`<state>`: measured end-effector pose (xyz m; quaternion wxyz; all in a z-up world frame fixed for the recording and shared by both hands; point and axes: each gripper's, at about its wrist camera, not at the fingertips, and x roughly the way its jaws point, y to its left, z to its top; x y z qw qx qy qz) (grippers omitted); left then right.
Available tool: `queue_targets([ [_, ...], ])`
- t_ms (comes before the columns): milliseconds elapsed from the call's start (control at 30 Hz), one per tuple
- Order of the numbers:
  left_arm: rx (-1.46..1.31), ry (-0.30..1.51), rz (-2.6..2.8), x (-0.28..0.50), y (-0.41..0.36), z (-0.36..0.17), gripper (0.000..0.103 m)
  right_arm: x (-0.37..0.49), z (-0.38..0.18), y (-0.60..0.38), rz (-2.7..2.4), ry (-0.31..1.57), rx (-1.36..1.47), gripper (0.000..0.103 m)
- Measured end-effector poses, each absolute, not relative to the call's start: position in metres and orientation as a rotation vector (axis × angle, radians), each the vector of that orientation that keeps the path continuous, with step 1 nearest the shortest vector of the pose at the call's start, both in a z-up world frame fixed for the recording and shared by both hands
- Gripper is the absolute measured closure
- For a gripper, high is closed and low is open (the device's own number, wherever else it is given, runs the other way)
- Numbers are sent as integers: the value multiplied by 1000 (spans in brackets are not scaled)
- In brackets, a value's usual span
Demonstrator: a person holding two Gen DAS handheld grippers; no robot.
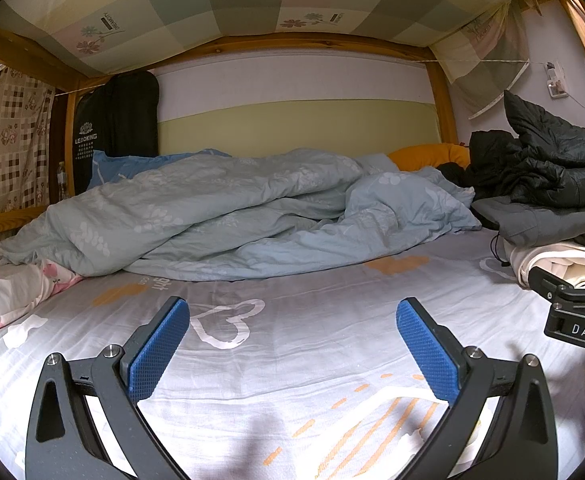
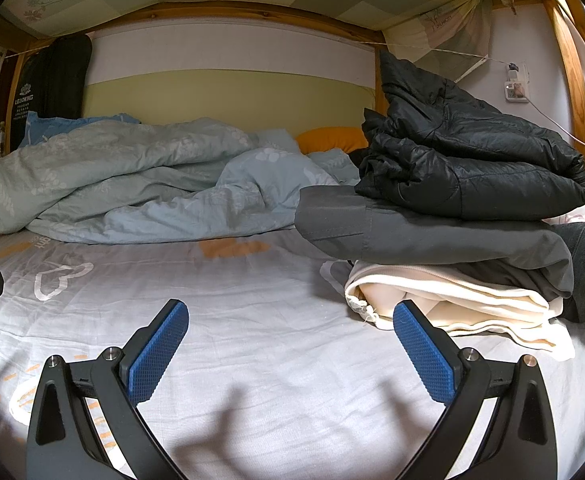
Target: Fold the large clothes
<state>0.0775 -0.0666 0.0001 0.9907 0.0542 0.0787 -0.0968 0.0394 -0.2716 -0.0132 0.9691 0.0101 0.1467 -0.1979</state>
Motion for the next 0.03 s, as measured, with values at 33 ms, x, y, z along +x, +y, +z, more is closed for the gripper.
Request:
queue_targets([
  [33,109,158,-194,77,-66,0,0,39,-13,-272,-400,297,20,0],
])
